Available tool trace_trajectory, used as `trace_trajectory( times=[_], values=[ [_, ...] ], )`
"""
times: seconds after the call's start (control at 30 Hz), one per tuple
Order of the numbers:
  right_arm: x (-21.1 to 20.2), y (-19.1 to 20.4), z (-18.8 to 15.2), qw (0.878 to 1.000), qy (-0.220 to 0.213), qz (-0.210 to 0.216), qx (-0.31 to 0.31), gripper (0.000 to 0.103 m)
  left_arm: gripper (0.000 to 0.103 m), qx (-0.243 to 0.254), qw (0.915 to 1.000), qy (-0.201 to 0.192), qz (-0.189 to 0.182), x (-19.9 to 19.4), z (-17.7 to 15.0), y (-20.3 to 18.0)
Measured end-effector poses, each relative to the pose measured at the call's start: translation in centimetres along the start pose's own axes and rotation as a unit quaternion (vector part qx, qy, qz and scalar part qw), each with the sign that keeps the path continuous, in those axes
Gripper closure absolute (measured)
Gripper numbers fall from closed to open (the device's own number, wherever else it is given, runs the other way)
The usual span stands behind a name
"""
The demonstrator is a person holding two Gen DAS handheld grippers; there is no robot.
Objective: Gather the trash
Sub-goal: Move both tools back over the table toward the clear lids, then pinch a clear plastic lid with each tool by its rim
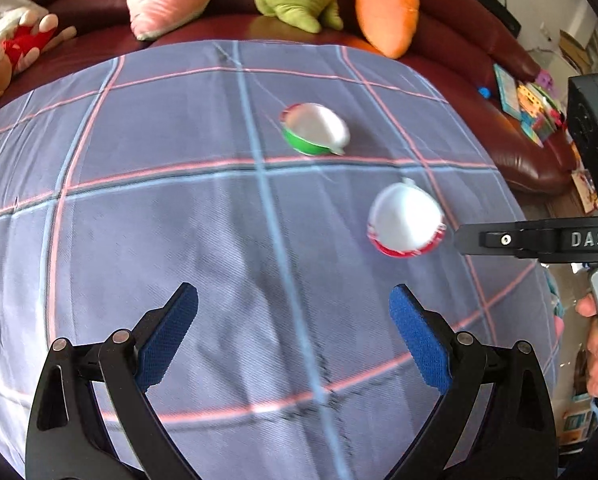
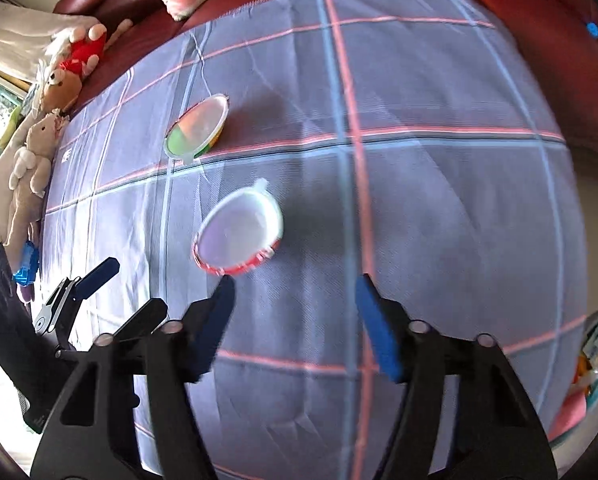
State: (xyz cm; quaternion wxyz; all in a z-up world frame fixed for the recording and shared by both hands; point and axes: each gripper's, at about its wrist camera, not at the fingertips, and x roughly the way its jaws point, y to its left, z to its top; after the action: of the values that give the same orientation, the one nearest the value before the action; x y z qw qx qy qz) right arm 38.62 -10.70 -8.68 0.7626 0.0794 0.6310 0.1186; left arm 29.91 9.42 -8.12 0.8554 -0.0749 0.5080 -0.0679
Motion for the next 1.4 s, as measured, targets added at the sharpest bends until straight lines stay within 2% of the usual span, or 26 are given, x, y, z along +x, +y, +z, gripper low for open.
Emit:
trace_trajectory(
  times=[0.2, 0.3, 0.37, 0.4, 0.63, 0.83, 0.93, 0.97, 1.0, 1.07, 1.23, 1.4],
  values=[
    [2.3, 0.8, 1.9, 1.0, 0.012, 0.008, 0.014, 0.058, 0.007, -0.008, 1.0, -0.003, 0.0, 1.0, 1.3, 1.1],
    [3.1, 1.0, 2.5, 1.0, 0.015, 0.007, 0.011, 0.076, 0.007, -0.006, 1.0, -0.006, -0.001, 1.5, 2.1, 1.1],
    [3.5, 1.1, 2.8, 1.0, 0.018, 0.003, 0.005, 0.093, 0.007, -0.003, 1.0, -0.008, 0.001, 1.8, 2.5, 1.0],
    [3.6, 1.2, 2.8, 1.0, 0.017, 0.002, 0.0, 0.097, 0.007, 0.001, 1.0, -0.009, 0.001, 1.9, 2.9, 1.0],
    [2.6, 0.4, 4.7, 1.0, -0.01, -0.023, -0.012, 0.098, 0.01, -0.008, 0.9997, -0.023, -0.004, 2.9, 6.1, 1.4],
    [2.1, -1.2, 6.8, 0.999, -0.023, -0.039, -0.01, 0.098, 0.033, -0.008, 0.9999, -0.011, -0.008, 4.9, 9.4, 1.0],
    [1.9, -1.5, 7.0, 0.999, -0.027, -0.037, -0.013, 0.098, 0.056, -0.006, 1.0, 0.002, -0.003, 6.4, 10.3, 0.6],
    [1.8, -1.6, 7.0, 0.999, -0.027, -0.036, -0.014, 0.098, 0.069, -0.005, 1.0, 0.006, 0.0, 6.8, 10.4, 0.4],
    [1.8, -1.7, 7.0, 0.999, -0.027, -0.034, -0.014, 0.098, 0.077, 0.001, 0.9999, 0.003, 0.014, 7.0, 10.5, 0.0],
    [1.8, -2.1, 6.7, 0.999, -0.027, -0.029, -0.015, 0.098, 0.092, 0.011, 0.9999, 0.006, 0.012, 7.2, 10.4, -0.5],
    [0.6, -3.1, 5.5, 0.999, -0.042, -0.019, -0.01, 0.098, 0.098, 0.023, 0.999, -0.02, 0.033, 5.9, 9.5, -2.4],
    [-1.2, -4.6, 4.0, 0.998, -0.059, -0.019, 0.006, 0.098, 0.098, 0.033, 0.9987, -0.03, 0.024, 4.1, 8.5, -4.7]
  ],
)
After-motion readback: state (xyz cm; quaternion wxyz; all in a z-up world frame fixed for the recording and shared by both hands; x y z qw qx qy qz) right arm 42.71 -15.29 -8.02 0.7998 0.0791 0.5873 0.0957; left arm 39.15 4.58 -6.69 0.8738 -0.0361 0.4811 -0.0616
